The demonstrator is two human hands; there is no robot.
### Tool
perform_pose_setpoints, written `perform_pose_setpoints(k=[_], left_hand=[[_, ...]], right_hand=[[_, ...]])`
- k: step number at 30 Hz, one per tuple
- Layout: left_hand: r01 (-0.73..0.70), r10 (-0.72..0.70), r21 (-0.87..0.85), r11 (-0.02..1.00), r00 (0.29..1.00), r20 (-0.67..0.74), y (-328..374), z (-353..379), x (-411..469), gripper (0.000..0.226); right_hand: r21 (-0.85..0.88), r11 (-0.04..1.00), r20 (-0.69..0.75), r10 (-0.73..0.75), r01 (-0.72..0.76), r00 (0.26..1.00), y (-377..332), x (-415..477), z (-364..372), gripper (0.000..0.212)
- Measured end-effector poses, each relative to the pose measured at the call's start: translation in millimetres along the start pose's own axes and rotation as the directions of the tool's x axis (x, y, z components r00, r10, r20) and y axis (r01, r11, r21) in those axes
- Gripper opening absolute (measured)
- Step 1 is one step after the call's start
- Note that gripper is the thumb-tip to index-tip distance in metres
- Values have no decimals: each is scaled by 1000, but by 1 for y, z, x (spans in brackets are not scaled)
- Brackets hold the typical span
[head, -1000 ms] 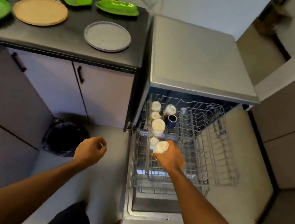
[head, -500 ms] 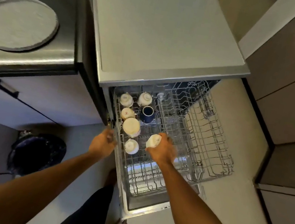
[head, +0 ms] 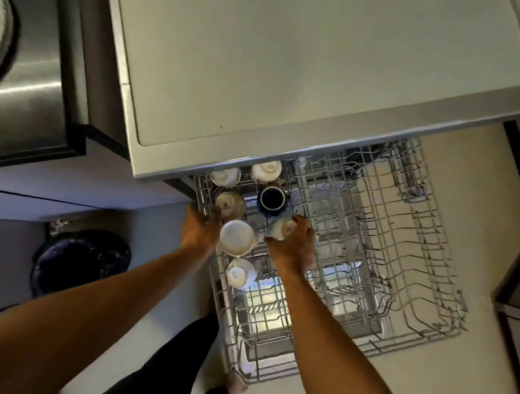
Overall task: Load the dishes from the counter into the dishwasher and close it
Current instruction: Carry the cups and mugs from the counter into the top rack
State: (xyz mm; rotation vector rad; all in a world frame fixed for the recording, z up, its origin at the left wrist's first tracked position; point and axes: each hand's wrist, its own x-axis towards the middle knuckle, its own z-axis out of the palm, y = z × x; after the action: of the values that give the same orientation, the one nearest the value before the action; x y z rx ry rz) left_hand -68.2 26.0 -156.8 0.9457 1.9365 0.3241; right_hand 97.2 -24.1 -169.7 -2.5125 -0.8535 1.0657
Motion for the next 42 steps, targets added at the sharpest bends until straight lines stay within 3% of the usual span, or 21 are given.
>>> perform_pose_setpoints(k=[7,14,22,42], left_hand=[[-66,70,97,993,997,-38,-5,6,10,40],[-73,79,129,989,996,-45,-12,7,16,38],[-90,99,159,983,994,-46,-13,8,15,40],[-97,99,172,980,995,-8,-10,5,11,45]], right_hand=[[-12,1000,-27,-10,9,1000,5,10,6,81],[-149,983,-55,-115,106,992,6,5,10,77],[-262,960,59,-87,99,994,10,5,10,84],[-419,904,138,-32,88,990,-2,9,15,85]])
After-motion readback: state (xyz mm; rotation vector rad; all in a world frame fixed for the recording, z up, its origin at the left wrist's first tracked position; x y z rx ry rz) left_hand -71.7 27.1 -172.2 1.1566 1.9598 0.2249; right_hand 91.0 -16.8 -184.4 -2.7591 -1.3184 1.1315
